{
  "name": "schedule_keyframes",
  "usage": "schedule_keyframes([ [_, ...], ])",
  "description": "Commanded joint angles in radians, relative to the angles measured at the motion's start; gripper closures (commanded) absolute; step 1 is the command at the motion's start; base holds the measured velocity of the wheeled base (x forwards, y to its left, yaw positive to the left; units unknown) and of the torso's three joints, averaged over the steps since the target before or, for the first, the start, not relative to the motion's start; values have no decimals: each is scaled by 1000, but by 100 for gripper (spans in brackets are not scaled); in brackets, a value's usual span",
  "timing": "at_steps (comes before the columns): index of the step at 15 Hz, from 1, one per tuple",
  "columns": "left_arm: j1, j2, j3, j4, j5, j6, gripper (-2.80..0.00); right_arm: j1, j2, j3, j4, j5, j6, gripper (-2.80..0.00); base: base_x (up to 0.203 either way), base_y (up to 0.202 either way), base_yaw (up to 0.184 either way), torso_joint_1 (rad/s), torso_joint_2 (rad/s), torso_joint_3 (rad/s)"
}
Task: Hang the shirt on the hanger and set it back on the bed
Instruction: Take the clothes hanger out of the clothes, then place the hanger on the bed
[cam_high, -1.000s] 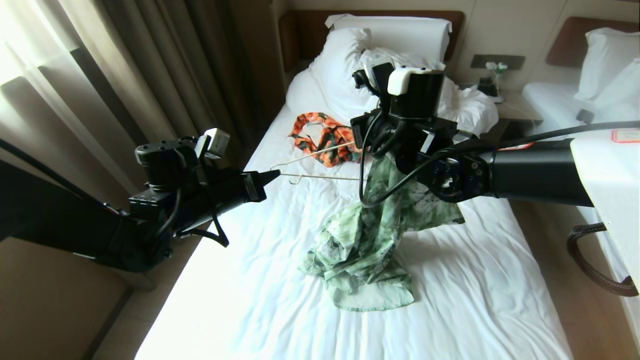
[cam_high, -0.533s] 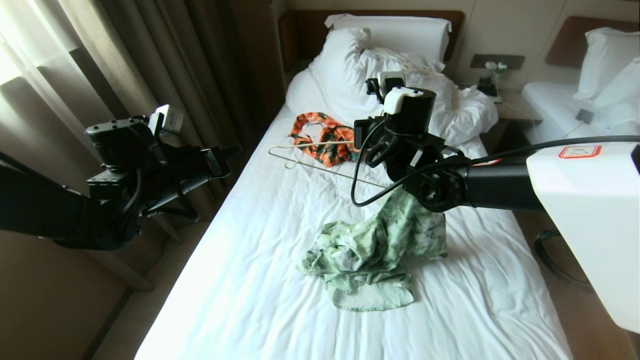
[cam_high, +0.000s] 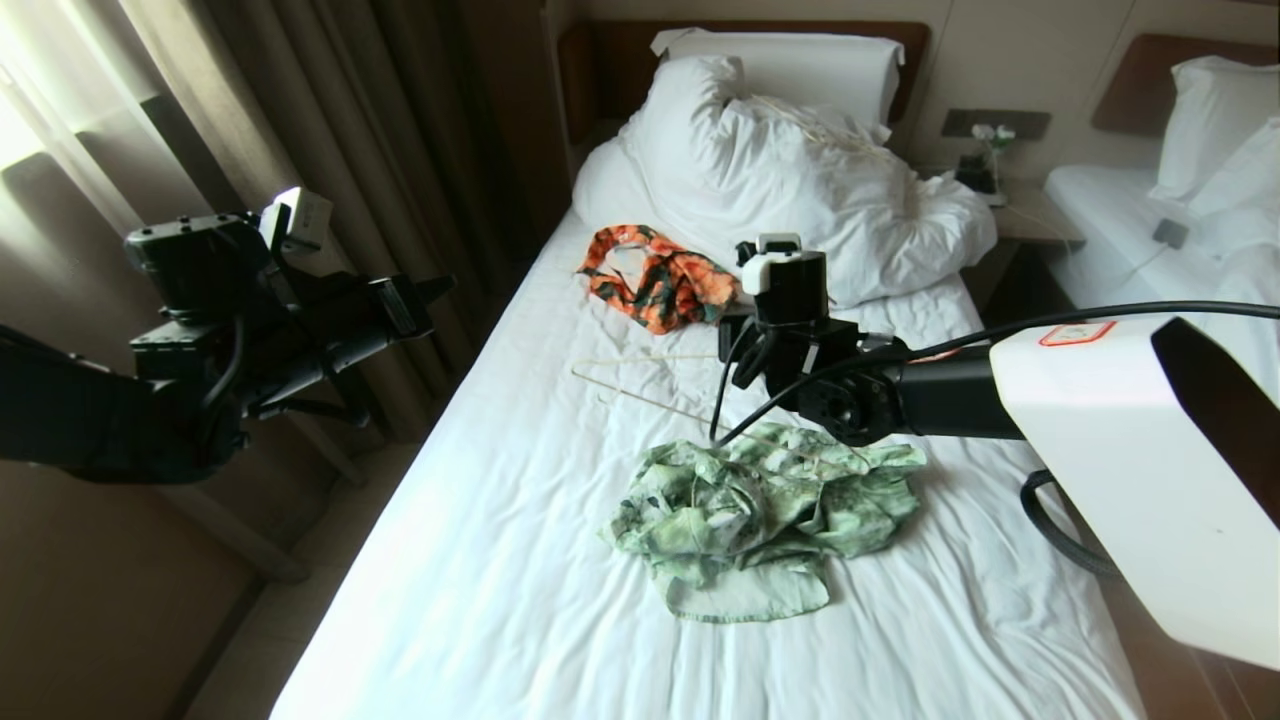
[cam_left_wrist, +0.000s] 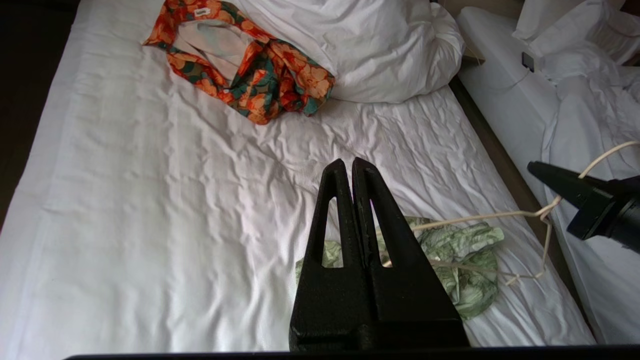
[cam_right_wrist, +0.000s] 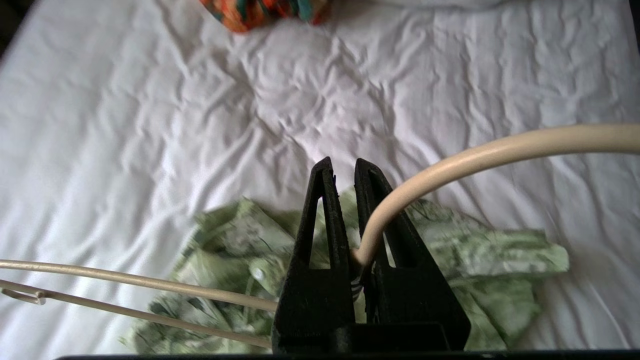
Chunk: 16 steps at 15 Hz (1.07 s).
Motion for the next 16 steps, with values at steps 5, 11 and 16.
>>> schedule_keyframes([
  [5, -18, -24, 15, -5, -2, -2, 0, -78, 138, 98, 137, 18, -64, 0, 0, 0, 0, 0, 0, 0],
  [11, -16, -37, 15, -5, -4, -2, 0, -94, 210, 88, 164, 19, -84, -280, 0, 0, 0, 0, 0, 0],
  [16, -43, -168, 78, -9, -23, -4, 0, -68, -28, 385, 237, -16, -87, -280, 0, 0, 0, 0, 0, 0],
])
